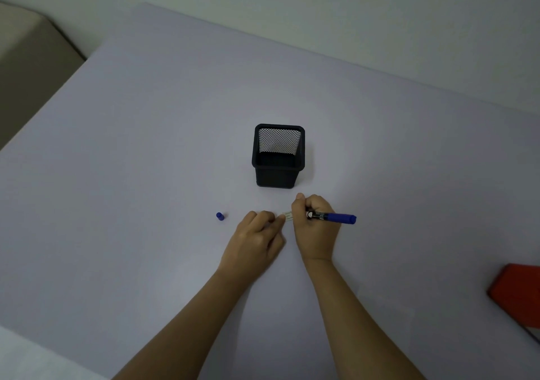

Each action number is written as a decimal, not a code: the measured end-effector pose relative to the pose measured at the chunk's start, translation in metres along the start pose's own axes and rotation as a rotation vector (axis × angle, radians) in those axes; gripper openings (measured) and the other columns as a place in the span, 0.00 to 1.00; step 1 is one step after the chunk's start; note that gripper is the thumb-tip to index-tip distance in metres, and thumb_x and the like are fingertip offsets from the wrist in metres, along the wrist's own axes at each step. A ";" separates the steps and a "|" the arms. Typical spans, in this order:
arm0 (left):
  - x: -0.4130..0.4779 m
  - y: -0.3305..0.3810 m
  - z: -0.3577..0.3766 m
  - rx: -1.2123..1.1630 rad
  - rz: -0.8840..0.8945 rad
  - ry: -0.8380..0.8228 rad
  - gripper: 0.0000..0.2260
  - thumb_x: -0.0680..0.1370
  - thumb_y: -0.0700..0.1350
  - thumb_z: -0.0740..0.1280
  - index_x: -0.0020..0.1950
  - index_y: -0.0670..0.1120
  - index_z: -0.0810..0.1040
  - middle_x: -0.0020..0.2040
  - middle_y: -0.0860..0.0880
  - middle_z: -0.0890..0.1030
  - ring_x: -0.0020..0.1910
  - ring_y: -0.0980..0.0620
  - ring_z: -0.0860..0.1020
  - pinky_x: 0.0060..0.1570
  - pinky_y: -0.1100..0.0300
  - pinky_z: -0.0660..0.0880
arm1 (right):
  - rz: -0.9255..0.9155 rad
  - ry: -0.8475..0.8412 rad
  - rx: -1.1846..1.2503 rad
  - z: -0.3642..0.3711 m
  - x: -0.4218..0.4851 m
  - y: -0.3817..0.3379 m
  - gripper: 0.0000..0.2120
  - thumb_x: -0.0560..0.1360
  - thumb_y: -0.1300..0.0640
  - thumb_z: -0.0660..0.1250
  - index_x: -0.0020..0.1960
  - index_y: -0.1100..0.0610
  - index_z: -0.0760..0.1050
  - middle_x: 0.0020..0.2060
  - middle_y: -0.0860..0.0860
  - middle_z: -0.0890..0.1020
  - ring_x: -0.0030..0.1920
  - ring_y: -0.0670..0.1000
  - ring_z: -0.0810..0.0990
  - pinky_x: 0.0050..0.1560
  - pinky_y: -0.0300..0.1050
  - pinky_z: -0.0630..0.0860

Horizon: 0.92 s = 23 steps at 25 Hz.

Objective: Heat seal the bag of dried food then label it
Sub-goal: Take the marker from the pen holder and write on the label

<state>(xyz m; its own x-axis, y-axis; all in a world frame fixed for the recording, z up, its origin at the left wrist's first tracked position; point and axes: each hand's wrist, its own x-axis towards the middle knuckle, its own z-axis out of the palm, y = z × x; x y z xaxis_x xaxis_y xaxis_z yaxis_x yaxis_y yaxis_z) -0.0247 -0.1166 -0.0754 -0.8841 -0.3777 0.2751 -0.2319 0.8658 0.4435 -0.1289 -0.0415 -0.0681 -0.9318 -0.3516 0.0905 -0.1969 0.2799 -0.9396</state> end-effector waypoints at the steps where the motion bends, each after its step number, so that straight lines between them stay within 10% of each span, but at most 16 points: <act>1: 0.000 0.000 0.000 0.001 -0.001 -0.002 0.14 0.76 0.44 0.61 0.54 0.39 0.82 0.43 0.46 0.80 0.37 0.51 0.75 0.39 0.61 0.74 | 0.002 0.001 0.001 0.000 0.000 0.000 0.17 0.75 0.60 0.63 0.29 0.56 0.64 0.23 0.47 0.67 0.27 0.49 0.68 0.27 0.33 0.64; 23: -0.001 0.002 -0.001 -0.014 -0.008 0.006 0.13 0.76 0.42 0.62 0.54 0.39 0.82 0.43 0.46 0.80 0.36 0.51 0.75 0.39 0.61 0.74 | -0.039 0.014 -0.036 0.001 -0.001 0.001 0.16 0.75 0.57 0.62 0.30 0.61 0.69 0.24 0.49 0.70 0.26 0.46 0.67 0.28 0.32 0.66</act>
<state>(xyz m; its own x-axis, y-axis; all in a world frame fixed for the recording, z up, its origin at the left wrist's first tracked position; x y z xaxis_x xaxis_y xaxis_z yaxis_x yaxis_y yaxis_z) -0.0241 -0.1149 -0.0742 -0.8800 -0.3862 0.2764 -0.2329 0.8581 0.4576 -0.1280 -0.0416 -0.0698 -0.9272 -0.3507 0.1318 -0.2440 0.2986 -0.9227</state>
